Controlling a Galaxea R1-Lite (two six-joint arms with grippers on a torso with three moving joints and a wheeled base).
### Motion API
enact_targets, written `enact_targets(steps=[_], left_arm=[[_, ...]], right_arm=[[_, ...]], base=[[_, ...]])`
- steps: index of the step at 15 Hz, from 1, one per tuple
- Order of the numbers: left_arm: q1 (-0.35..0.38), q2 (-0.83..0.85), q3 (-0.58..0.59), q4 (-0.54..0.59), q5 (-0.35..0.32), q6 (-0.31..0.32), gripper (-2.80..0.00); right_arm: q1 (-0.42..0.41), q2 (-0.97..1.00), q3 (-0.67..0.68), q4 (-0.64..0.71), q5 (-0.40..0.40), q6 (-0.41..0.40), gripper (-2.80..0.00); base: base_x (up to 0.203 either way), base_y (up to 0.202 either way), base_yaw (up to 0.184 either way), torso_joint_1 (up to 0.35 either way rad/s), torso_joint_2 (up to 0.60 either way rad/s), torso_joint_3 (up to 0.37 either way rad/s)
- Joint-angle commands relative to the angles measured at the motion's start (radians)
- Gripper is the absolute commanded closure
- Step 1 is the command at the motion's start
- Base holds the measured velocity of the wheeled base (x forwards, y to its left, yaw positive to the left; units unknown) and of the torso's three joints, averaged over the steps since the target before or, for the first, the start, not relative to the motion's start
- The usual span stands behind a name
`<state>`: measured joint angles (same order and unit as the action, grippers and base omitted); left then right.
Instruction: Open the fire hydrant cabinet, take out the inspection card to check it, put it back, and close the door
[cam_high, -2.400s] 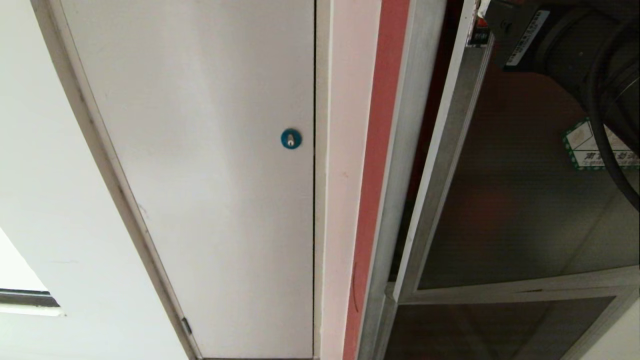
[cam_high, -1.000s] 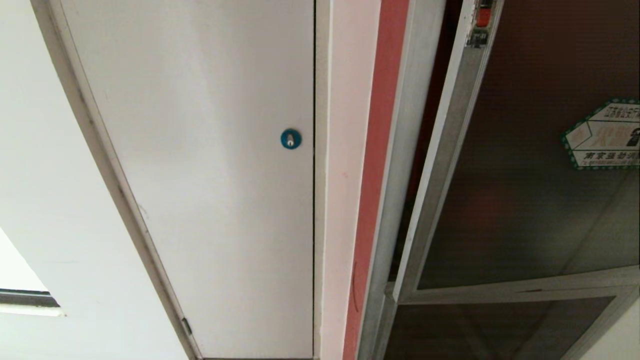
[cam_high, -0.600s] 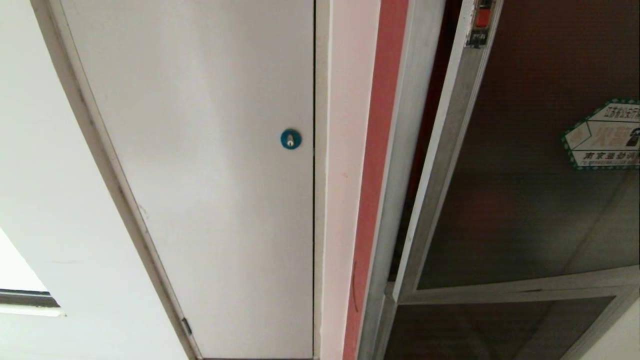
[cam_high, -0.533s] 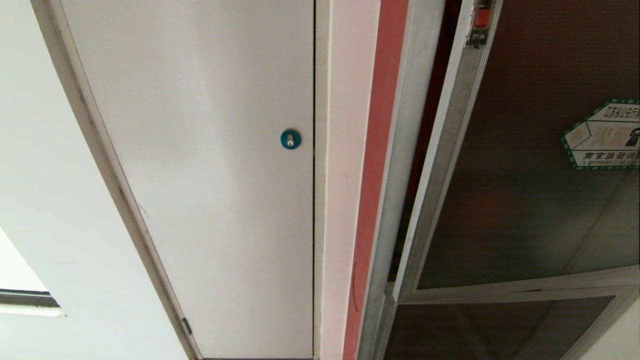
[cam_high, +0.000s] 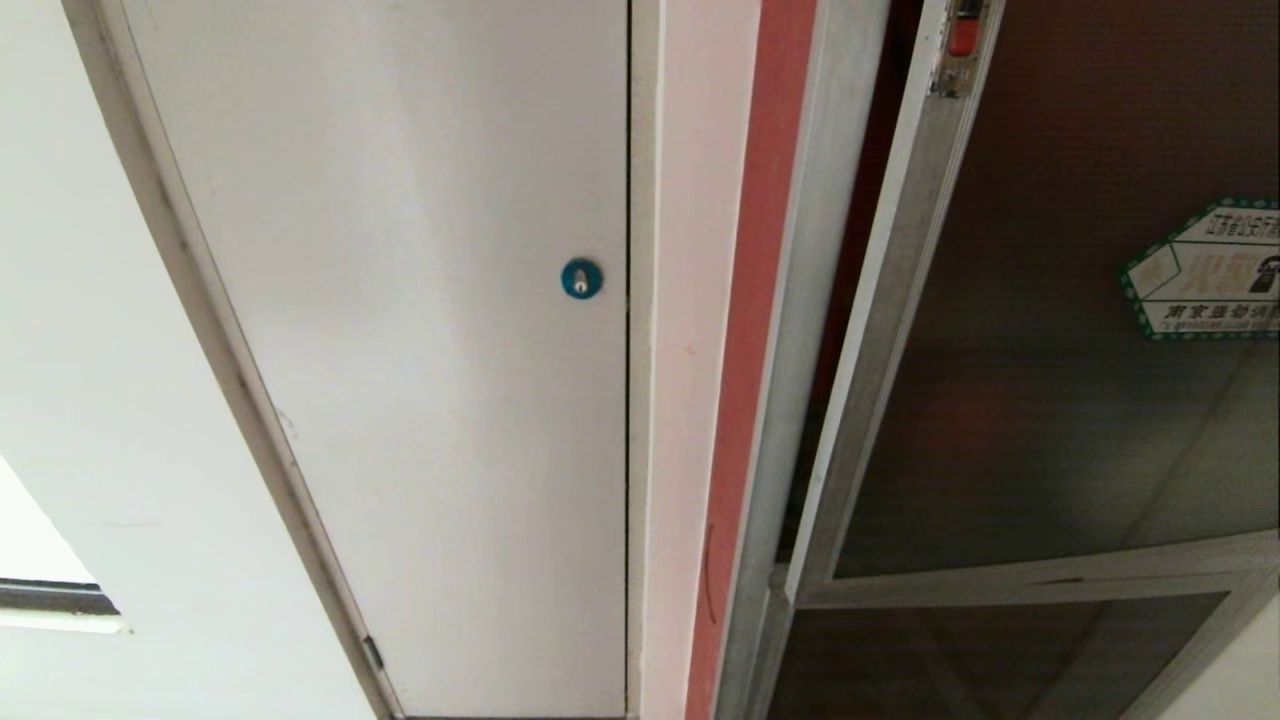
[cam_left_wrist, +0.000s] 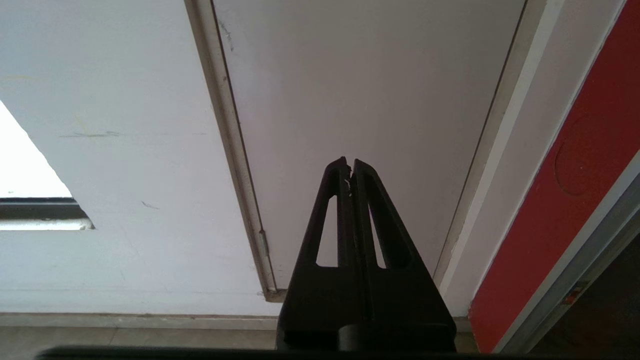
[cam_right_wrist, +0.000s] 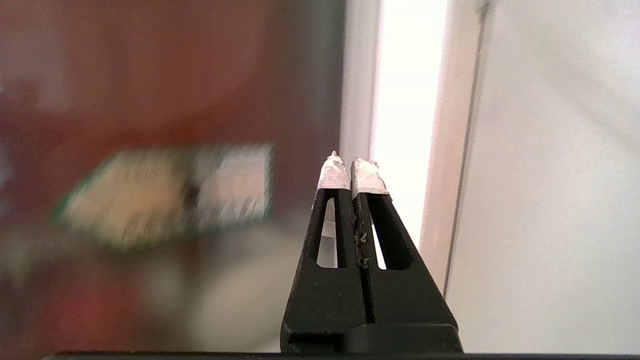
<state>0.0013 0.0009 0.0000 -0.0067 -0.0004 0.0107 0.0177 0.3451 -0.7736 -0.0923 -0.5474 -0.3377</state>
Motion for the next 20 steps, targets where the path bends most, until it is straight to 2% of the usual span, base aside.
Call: enact_targets(steps=[1,2,3,4,6,9,13,15,18,20], left_arm=[[0.0,0.001,0.002,0.001,0.0,0.0,0.0],[0.002,0.001,0.002,0.0,0.0,0.0,0.0],[0.002,0.001,0.003,-0.001,0.0,0.0,0.0],[0.0,0.001,0.002,-0.001,0.0,0.0,0.0],[0.0,0.001,0.002,0.0,0.0,0.0,0.0],[0.001,0.001,0.002,0.001,0.0,0.0,0.0],[0.0,0.001,0.002,0.002,0.0,0.0,0.0],[0.0,0.001,0.002,-0.001,0.0,0.0,0.0],[0.0,0.001,0.002,0.001,0.0,0.0,0.0],[0.0,0.001,0.002,-0.001,0.0,0.0,0.0]], right_arm=[[-0.007,-0.133,0.074,0.082,0.084,0.025,0.0],[-0.007,-0.177,0.135,0.106,0.177,0.064,0.0],[-0.008,-0.231,0.212,0.125,0.328,0.119,0.0],[-0.008,-0.281,0.29,0.145,0.425,0.159,0.0],[-0.009,-0.326,0.434,0.173,0.501,0.209,0.0],[-0.01,-0.342,0.607,0.115,0.545,0.264,0.0],[-0.01,-0.344,0.775,-0.03,0.556,0.171,0.0],[-0.01,-0.344,0.775,0.026,0.557,0.169,0.0],[-0.01,-0.344,0.774,0.094,0.6,0.169,0.0],[-0.01,-0.344,0.765,0.127,0.606,0.237,0.0]], base=[[0.0,0.0,0.0,0.0,0.0,0.0],[0.0,0.0,0.0,0.0,0.0,0.0],[0.0,0.0,0.0,0.0,0.0,0.0],[0.0,0.0,0.0,0.0,0.0,0.0],[0.0,0.0,0.0,0.0,0.0,0.0],[0.0,0.0,0.0,0.0,0.0,0.0],[0.0,0.0,0.0,0.0,0.0,0.0],[0.0,0.0,0.0,0.0,0.0,0.0],[0.0,0.0,0.0,0.0,0.0,0.0],[0.0,0.0,0.0,0.0,0.0,0.0]])
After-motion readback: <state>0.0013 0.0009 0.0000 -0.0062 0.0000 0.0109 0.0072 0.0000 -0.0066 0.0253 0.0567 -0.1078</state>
